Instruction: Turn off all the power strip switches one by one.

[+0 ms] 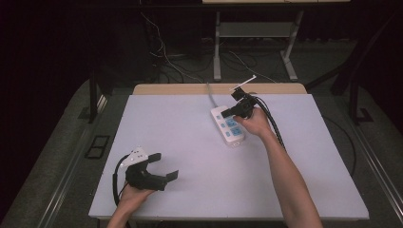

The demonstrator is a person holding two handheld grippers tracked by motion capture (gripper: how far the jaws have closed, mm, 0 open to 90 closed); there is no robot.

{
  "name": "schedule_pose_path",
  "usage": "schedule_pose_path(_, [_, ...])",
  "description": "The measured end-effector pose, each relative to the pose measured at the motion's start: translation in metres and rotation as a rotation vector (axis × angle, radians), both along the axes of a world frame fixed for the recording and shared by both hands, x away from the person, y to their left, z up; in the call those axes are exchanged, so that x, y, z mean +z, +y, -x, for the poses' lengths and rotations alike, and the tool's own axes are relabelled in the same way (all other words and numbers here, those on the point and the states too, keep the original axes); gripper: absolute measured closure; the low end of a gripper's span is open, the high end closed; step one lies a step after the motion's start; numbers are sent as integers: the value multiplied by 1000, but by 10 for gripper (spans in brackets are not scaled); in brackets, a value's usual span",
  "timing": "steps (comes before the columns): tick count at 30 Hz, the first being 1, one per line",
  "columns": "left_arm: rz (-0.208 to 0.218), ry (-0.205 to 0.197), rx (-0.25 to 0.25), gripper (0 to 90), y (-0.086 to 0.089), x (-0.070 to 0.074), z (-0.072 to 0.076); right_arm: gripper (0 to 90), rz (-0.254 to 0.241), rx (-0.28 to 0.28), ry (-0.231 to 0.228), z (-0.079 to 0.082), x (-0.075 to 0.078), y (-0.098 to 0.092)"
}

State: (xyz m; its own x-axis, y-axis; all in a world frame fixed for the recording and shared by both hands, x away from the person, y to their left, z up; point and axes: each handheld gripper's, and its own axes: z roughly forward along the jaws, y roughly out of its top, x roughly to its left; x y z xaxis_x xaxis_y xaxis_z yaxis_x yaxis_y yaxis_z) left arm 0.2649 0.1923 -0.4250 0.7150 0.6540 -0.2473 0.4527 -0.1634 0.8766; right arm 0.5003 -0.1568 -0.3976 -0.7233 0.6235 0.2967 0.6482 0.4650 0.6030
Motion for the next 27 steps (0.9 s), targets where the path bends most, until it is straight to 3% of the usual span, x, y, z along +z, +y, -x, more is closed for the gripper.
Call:
schedule_pose_path(18, [-1, -1, -1, 0, 0, 0, 0, 900, 33, 34, 59, 0, -11, 7])
schedule_pose_path(21, [-2, 0, -1, 0, 0, 0, 0, 900, 57, 50, 83, 1, -16, 9])
schedule_pose_path(27, [-4, 0, -1, 0, -1, 0, 0, 900, 45, 52, 94, 1, -16, 9])
